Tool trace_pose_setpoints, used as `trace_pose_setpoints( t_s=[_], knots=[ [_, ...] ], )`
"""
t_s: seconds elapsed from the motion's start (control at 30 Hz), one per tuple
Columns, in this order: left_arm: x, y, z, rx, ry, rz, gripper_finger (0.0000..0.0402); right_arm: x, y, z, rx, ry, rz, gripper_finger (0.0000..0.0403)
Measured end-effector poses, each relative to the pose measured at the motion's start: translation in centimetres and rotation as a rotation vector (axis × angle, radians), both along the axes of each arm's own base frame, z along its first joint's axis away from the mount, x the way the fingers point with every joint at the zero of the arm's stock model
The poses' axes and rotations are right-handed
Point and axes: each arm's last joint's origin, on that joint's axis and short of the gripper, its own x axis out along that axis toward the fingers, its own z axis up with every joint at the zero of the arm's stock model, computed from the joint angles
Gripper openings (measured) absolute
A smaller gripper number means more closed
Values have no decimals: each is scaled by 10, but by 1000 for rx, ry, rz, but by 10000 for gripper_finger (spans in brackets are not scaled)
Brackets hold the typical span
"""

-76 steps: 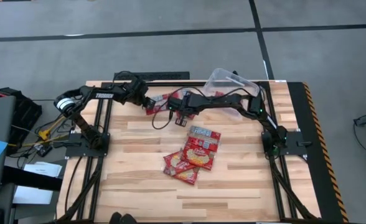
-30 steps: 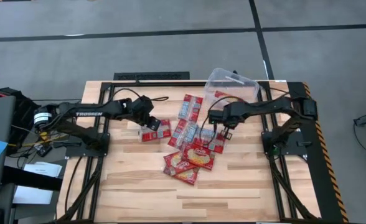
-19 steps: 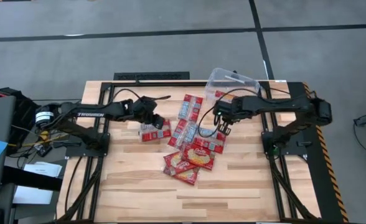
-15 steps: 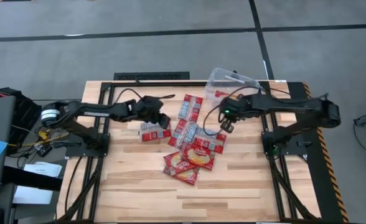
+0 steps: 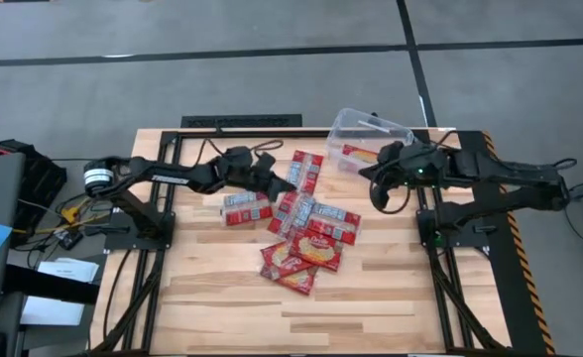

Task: Sort popcorn bags into baskets
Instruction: Move the red popcorns to the center of the table

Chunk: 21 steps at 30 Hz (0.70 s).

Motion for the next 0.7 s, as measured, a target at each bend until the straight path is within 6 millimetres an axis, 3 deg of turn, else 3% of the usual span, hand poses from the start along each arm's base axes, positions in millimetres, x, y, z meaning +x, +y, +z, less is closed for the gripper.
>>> trace_pose_setpoints(
  t_s=[0.2, 0.3, 0.43, 0.6, 0.7],
  knots=[
    [14, 11, 11, 399, 315, 189, 54, 4, 26, -30, 131, 94, 24, 28],
    [31, 19, 1, 525, 426, 200, 16, 5, 36, -42, 144, 123, -9, 16],
    [52, 28, -22, 574, 533, 206, 6, 10, 47, -47, 171, 124, -47, 11],
    [70, 34, -65, 530, 712, 138, 1, 11, 61, -51, 207, 119, -63, 29],
    [82, 33, -74, 470, 739, 96, 1, 10, 68, -53, 214, 118, -66, 33]
  ],
)
